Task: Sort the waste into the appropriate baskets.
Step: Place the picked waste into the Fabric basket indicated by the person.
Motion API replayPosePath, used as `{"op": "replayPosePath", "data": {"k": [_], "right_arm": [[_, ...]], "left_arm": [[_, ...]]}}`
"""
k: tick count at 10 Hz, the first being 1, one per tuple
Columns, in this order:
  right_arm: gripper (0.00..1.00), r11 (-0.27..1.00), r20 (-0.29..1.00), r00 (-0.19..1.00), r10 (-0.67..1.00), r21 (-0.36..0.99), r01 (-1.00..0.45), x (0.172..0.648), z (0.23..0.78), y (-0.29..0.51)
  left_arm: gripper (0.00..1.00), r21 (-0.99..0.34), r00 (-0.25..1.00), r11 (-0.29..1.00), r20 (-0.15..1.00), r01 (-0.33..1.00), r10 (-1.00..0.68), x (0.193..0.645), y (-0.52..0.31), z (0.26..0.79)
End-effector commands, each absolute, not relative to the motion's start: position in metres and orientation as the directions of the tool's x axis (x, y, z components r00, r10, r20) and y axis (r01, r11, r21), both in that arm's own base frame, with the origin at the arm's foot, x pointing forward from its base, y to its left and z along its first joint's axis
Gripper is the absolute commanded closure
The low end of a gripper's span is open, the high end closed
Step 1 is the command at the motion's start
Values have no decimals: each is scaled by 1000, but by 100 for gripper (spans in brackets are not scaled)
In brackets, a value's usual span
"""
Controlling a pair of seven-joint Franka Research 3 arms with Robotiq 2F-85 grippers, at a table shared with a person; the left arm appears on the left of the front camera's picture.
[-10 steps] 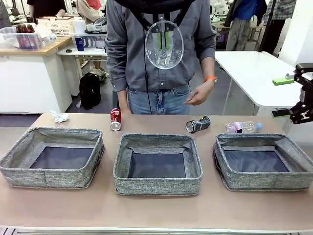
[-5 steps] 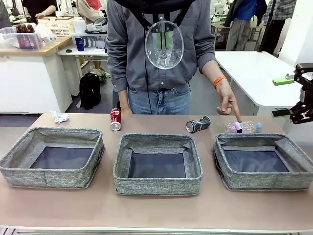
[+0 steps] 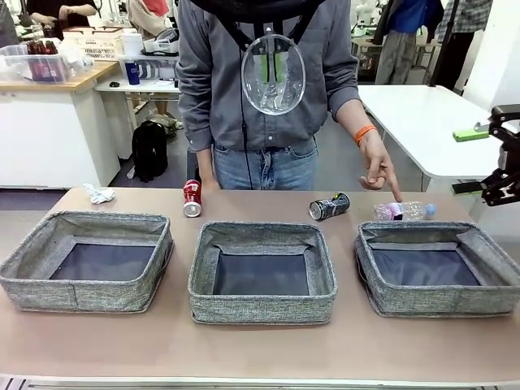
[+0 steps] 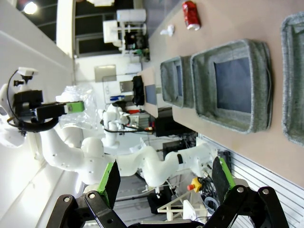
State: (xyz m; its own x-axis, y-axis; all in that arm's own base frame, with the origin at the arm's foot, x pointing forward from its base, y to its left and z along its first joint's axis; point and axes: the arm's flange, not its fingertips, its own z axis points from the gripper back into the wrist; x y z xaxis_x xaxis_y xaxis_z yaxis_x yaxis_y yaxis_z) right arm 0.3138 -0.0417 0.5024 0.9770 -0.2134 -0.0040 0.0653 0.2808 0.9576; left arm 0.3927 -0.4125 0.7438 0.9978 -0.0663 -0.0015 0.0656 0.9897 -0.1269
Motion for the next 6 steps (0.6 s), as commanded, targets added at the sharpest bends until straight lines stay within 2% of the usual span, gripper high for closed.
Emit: {"op": "replayPosePath", "data": {"k": [1, 3, 4, 6], "right_arm": [[0, 268, -22, 974, -226, 960, 84, 311, 498, -59], [0, 256, 9, 928, -373, 962, 94, 297, 495, -111], [0, 301, 68, 864, -498, 948, 99, 281, 495, -146], [0, 291, 88, 768, -634, 948, 132, 250, 494, -192]], "left_arm": [[91, -177, 995, 979, 34, 96, -91, 379, -421, 727], [91, -282, 984, 946, 119, 159, -130, 352, -458, 674], [91, -326, 976, 923, 139, 204, -166, 348, -480, 649], [91, -395, 953, 870, 191, 294, -235, 350, -543, 592]]}}
